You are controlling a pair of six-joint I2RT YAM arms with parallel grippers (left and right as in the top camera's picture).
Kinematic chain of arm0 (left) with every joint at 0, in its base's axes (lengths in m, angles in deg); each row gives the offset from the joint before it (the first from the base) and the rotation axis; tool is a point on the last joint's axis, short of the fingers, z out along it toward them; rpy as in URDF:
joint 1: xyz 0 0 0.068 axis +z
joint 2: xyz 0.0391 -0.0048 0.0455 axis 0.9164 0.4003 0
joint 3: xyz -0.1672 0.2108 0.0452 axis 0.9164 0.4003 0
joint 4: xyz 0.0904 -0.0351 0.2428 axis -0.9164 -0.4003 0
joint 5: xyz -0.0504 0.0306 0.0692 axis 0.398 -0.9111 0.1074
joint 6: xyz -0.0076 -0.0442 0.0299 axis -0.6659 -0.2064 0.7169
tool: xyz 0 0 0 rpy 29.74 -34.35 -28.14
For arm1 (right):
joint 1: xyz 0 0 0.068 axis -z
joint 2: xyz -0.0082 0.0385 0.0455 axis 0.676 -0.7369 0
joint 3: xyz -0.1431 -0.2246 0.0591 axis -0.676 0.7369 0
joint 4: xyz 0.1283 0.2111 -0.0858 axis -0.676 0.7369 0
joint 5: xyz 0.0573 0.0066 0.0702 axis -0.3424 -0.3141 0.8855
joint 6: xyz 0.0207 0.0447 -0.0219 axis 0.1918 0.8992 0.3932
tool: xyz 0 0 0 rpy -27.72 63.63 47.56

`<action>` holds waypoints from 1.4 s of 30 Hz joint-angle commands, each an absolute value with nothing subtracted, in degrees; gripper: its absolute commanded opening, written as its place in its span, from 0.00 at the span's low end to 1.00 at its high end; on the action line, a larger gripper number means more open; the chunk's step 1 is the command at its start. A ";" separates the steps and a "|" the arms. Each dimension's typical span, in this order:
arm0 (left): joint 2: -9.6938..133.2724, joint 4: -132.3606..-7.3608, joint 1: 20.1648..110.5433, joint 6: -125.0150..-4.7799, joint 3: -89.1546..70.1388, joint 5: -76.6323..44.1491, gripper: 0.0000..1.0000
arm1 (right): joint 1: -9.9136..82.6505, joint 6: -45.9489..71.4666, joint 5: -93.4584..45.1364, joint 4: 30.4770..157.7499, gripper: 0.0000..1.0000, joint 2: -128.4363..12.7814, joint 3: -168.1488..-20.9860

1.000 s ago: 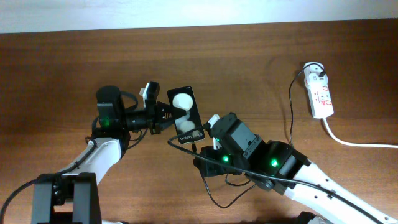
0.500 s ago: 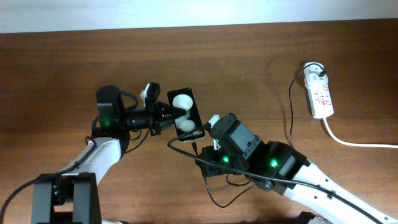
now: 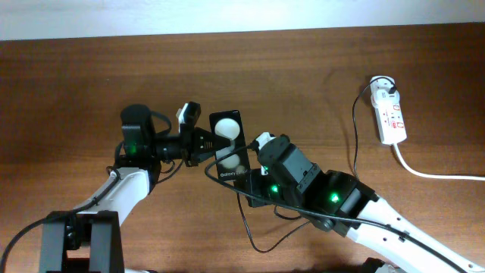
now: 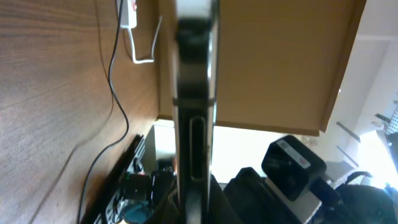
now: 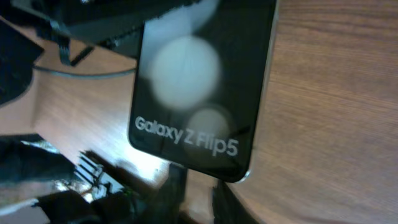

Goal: Plug charger to phone and switch on socket
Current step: 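Push the plug upward into the phone port with the right gripper, then release the cable and lower the phone onto the table with the left gripper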

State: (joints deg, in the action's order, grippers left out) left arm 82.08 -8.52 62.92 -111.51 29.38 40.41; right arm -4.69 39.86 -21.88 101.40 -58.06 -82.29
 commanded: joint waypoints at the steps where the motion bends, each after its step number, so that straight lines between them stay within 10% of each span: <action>1: 82.06 -8.28 62.83 -109.96 29.18 40.70 0.00 | -4.34 39.38 -23.41 102.41 0.28 -58.49 -82.71; 6: 82.06 -8.30 62.76 -109.93 29.18 29.99 0.00 | -7.75 39.40 -22.79 103.04 0.27 -62.43 -82.71; 10: 82.06 -8.30 62.76 -109.02 29.18 35.73 0.00 | -7.64 39.40 -24.13 101.14 0.04 -64.64 -82.71; 17: 82.06 -8.30 57.76 -100.38 29.18 42.33 0.00 | -7.53 39.12 -28.61 94.91 0.04 -64.55 -82.75; 20: 82.06 -8.30 57.41 -96.21 29.18 40.65 0.00 | -7.09 36.15 -28.17 99.63 0.11 -62.60 -84.72; 29: 82.06 -6.71 47.70 -95.97 24.83 12.22 0.00 | -4.91 31.64 -48.28 128.64 0.84 -30.58 -95.98; 32: 82.06 -28.45 44.82 -83.68 14.27 0.94 0.00 | -4.91 31.67 -51.71 130.87 0.99 -26.43 -95.98; 35: 82.21 -53.92 44.86 -69.85 2.82 -13.49 0.00 | -4.95 32.32 -51.78 130.89 0.99 -26.47 -95.98; 42: 97.16 -50.16 51.94 -68.43 1.84 8.46 0.00 | -4.95 32.32 -51.76 130.12 0.99 -26.58 -95.91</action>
